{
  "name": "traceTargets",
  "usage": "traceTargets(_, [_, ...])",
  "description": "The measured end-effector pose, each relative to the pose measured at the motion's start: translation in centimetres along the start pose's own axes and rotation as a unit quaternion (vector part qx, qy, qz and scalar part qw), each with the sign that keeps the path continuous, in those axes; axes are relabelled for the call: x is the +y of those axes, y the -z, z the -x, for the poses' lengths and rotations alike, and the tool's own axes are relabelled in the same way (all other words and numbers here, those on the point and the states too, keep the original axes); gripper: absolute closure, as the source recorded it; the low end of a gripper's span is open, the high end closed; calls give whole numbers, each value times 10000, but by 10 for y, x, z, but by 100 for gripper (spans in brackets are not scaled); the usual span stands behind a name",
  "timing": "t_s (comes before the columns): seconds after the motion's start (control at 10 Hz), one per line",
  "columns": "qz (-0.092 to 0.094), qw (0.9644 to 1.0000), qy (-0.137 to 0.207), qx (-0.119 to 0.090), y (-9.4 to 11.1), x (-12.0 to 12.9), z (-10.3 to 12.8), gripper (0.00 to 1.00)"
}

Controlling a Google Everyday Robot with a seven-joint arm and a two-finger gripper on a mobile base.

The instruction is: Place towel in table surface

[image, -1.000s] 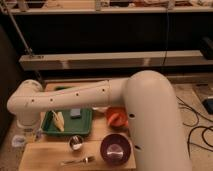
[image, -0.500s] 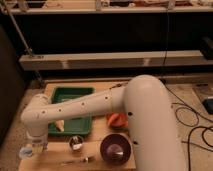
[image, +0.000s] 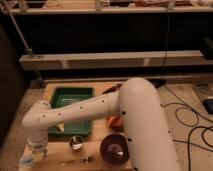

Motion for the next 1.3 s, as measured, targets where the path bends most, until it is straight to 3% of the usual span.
traceTargets(0.3, [-71, 9999, -107, -83, -13, -2, 12, 25])
traceTargets(0.4, [-34, 9997, -176, -146, -13, -2, 15, 21])
traceTargets(0.6, [116, 9988, -349, -316, -14, -4, 21, 20])
traceTargets(1.0, [451, 9953, -735, -447, -8, -5, 33, 20])
traceTargets(1.2, [637, 9947, -785, -191, -1, -5, 36, 20])
traceTargets(1.3, [711, 9942, -807, 76, 1, -5, 37, 20])
